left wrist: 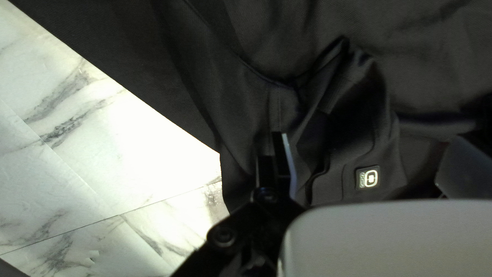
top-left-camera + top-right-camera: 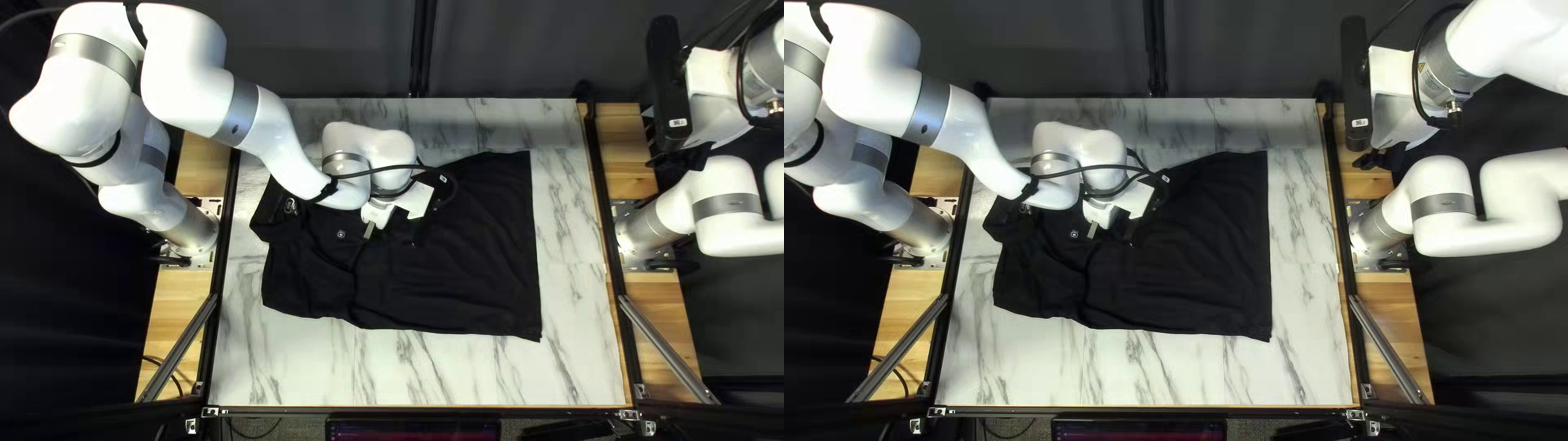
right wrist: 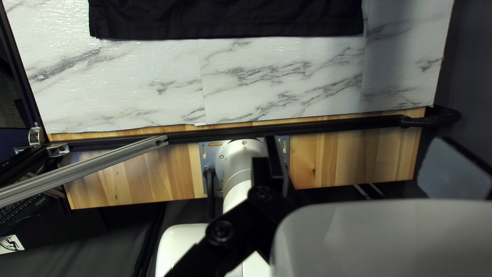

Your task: Fold t-shirt

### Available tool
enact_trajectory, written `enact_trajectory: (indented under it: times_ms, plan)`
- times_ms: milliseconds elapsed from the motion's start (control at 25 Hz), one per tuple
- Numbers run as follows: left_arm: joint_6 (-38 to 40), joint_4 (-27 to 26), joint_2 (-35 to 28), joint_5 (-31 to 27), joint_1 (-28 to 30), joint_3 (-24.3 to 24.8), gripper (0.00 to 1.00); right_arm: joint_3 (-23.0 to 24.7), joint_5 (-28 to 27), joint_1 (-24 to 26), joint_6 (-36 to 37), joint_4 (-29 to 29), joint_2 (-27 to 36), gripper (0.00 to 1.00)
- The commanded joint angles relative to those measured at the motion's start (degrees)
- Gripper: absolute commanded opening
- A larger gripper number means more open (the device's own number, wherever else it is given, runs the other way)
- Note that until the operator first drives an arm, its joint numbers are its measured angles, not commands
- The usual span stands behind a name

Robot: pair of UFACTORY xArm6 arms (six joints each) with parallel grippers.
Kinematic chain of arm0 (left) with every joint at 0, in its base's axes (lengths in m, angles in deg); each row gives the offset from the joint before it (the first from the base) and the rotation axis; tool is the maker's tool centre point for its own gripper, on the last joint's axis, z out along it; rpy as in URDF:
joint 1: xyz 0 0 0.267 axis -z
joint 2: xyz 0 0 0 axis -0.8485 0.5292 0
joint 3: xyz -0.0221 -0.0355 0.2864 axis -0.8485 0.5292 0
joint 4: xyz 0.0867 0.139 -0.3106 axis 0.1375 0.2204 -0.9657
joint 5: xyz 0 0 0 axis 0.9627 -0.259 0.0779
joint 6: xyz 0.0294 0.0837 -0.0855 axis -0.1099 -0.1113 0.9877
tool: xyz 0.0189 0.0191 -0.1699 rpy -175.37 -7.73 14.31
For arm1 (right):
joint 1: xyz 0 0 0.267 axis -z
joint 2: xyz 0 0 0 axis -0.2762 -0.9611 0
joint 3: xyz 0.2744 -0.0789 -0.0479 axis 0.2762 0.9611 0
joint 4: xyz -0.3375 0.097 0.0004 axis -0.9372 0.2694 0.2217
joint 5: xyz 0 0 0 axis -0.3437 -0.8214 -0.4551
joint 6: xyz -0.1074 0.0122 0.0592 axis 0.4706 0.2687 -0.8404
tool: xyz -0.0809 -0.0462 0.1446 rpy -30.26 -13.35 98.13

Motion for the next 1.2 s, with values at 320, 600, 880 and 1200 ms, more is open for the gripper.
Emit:
enact_trajectory:
  times_ms: [320,600,880,1200]
  plan:
    - [0.00,0.00,0.00,0.00,0.00,0.00,1.00,0.00,0.00,0.00,0.00,0.00,0.00,1.00]
    - [2.61,1.60,-0.87,-4.04,0.07,-2.04,1.00,0.00,0.00,0.00,0.00,0.00,0.00,1.00]
    - [10.04,6.18,-7.29,-10.69,1.88,-0.90,1.00,0.00,0.00,0.00,0.00,0.00,0.00,1.00]
    - [28.93,13.43,-8.84,-14.67,10.15,0.25,1.00,0.00,0.00,0.00,0.00,0.00,0.00,1.00]
